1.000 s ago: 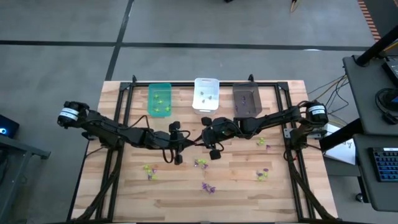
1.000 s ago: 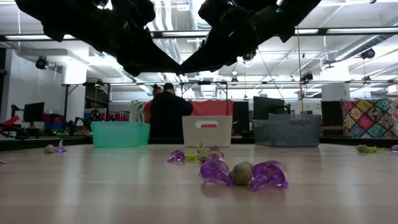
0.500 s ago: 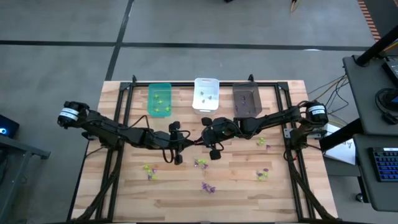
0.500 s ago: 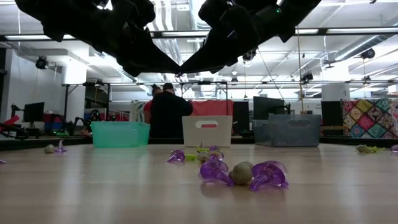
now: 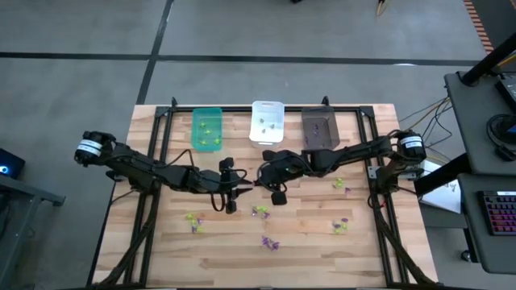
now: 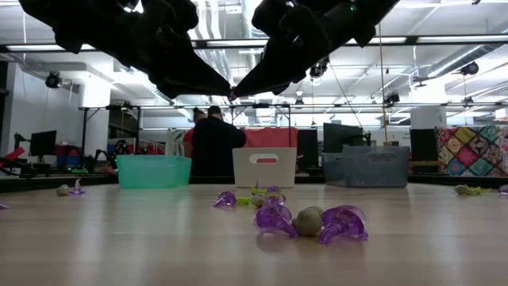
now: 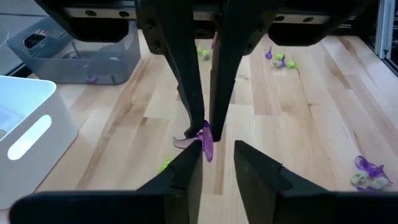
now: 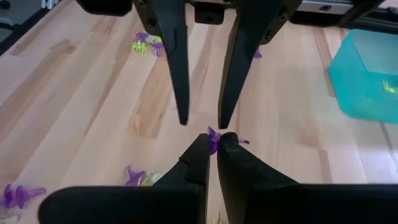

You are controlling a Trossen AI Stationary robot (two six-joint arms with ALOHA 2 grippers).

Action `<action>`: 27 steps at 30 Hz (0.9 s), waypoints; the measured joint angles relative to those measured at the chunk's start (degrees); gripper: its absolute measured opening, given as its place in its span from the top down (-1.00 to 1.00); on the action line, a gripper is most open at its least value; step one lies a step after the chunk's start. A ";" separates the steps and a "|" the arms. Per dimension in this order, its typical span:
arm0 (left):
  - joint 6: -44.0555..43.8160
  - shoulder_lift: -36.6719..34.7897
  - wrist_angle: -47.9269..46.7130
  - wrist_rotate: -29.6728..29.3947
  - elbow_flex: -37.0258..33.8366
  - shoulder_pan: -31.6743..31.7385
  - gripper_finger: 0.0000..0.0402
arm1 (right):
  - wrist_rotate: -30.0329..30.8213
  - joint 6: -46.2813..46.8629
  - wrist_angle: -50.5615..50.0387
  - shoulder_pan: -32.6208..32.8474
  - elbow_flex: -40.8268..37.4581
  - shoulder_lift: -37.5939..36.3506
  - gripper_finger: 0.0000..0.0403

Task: Sort Halloween decoration
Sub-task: Put the purple witch hat toy into the gray bin

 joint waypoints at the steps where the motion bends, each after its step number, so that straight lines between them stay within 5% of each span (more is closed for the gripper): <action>1: 0.02 0.00 -0.08 0.00 0.00 0.00 0.58 | 0.02 0.03 -0.88 -0.04 0.36 0.00 0.92; 7: 0.70 -0.48 -2.86 -0.24 0.00 0.00 0.50 | 1.90 0.04 -11.66 -0.96 3.93 0.00 0.92; 16: -2.88 -0.66 -4.02 -0.26 0.00 0.00 0.49 | 28.02 8.13 -52.31 -10.77 16.14 -0.02 0.92; 20: -2.95 -0.66 -3.92 -0.28 0.00 0.00 0.49 | 27.01 15.26 -61.78 -21.39 18.25 -0.15 0.91; 27: -3.30 -0.66 -3.89 -0.33 0.00 0.00 0.49 | 17.98 17.32 -60.22 -38.97 15.14 0.45 0.91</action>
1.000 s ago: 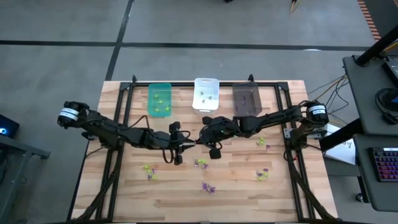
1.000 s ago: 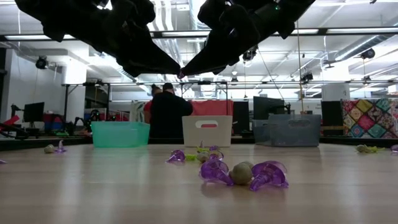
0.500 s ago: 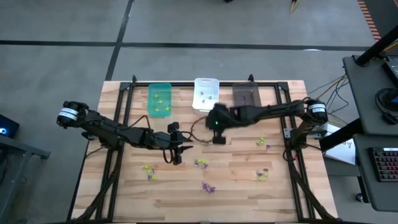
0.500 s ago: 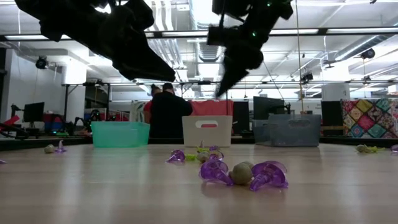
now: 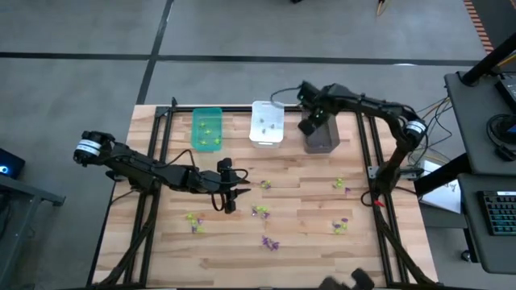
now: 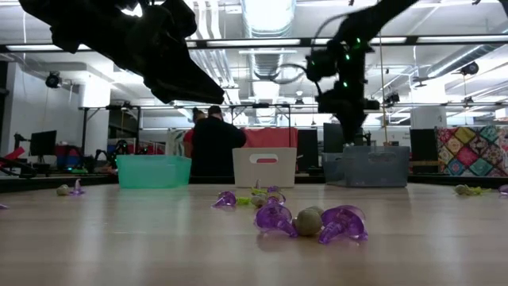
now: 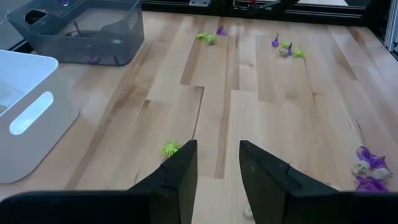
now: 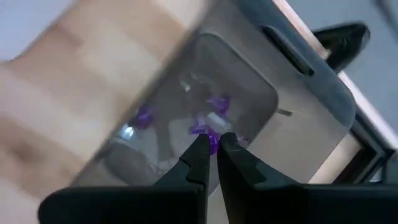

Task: Sort Halloween decoration
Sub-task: Put the purple witch hat toy into the gray bin, then put the white skull toy into the white bin

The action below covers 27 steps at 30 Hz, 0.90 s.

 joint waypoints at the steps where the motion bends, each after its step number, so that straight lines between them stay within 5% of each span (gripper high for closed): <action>1: 0.00 0.00 0.00 0.00 0.00 0.00 0.49 | -1.09 -0.27 0.91 -1.92 -0.63 0.07 0.91; 16: 0.52 0.02 0.37 -2.95 0.00 0.02 0.49 | -1.55 -3.61 11.25 -8.89 -4.07 2.95 0.90; 27: -0.21 0.02 0.30 -2.97 0.00 0.01 0.49 | -1.51 -3.61 11.34 -8.54 -4.01 4.23 0.62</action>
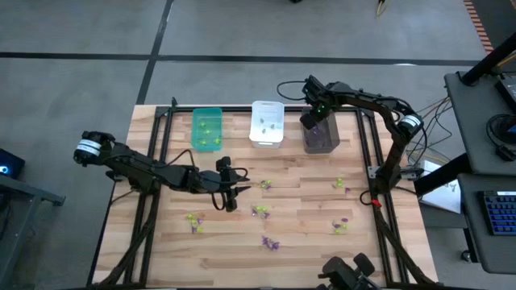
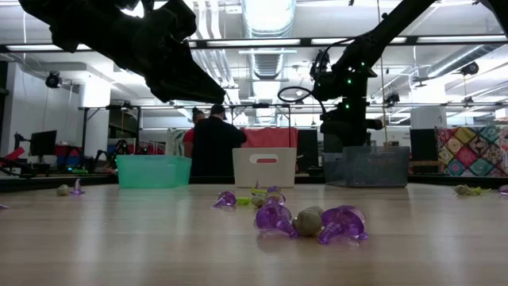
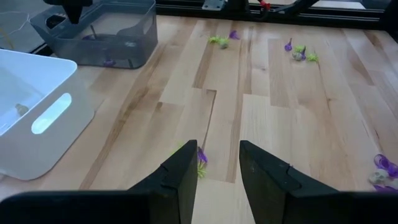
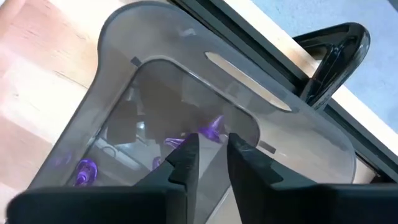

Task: Sort Halloween decoration
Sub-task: Put the white skull toy into the white bin

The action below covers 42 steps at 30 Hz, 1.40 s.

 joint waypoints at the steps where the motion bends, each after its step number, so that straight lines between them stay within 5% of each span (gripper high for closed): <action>1: -0.25 0.00 -0.01 0.00 0.00 0.01 0.49 | 0.00 0.18 -0.03 0.00 0.11 -0.02 0.61; 15: -14.10 -0.27 -8.80 0.04 0.15 -0.01 0.49 | -0.03 5.21 -2.54 2.56 0.45 -8.38 0.54; 23: -36.79 0.47 -55.15 0.57 13.38 -0.01 0.49 | 0.01 6.49 -1.84 10.29 0.45 -15.75 0.59; 29: -51.17 3.60 -79.57 0.55 19.62 0.12 0.56 | 1.61 7.31 -1.36 16.56 0.45 -18.59 0.59; 42: -59.81 6.63 -82.02 3.19 15.51 -0.09 0.63 | 4.63 7.22 -0.89 22.43 0.45 -19.34 0.59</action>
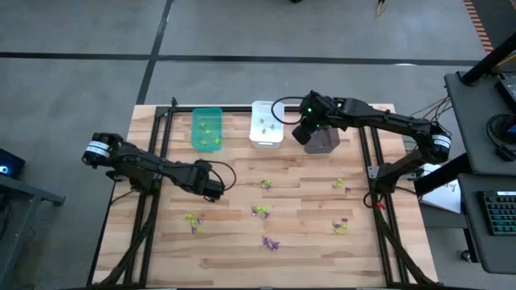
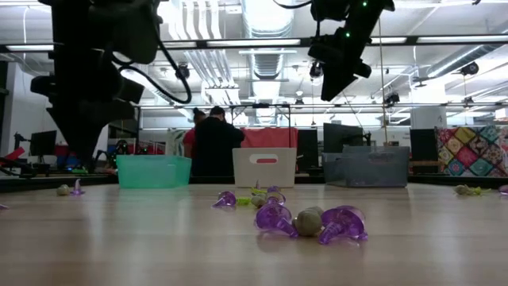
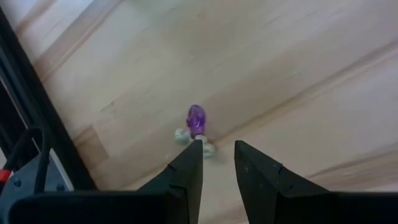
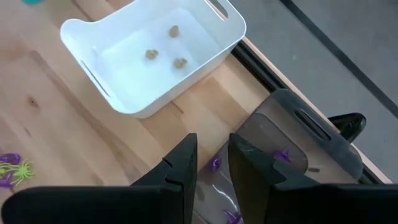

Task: Sort Halloween decoration
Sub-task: Put the white skull toy into the white bin

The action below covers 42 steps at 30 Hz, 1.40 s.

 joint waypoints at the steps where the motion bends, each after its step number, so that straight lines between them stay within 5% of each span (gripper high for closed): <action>1: -0.18 -0.09 0.03 0.01 -0.27 -0.08 0.63 | 0.00 0.00 0.08 0.00 0.00 0.00 0.59; 11: -3.98 -0.22 0.97 0.74 -5.08 -0.10 0.60 | 0.07 0.00 0.12 0.00 0.00 0.11 0.59; 23: -4.50 -0.22 5.71 2.41 -7.14 -0.60 0.31 | 0.04 0.04 0.53 0.00 0.00 0.11 0.59; 42: -8.97 -0.22 13.08 1.15 -12.45 -0.70 0.36 | -0.02 0.09 0.53 0.00 0.00 0.13 0.59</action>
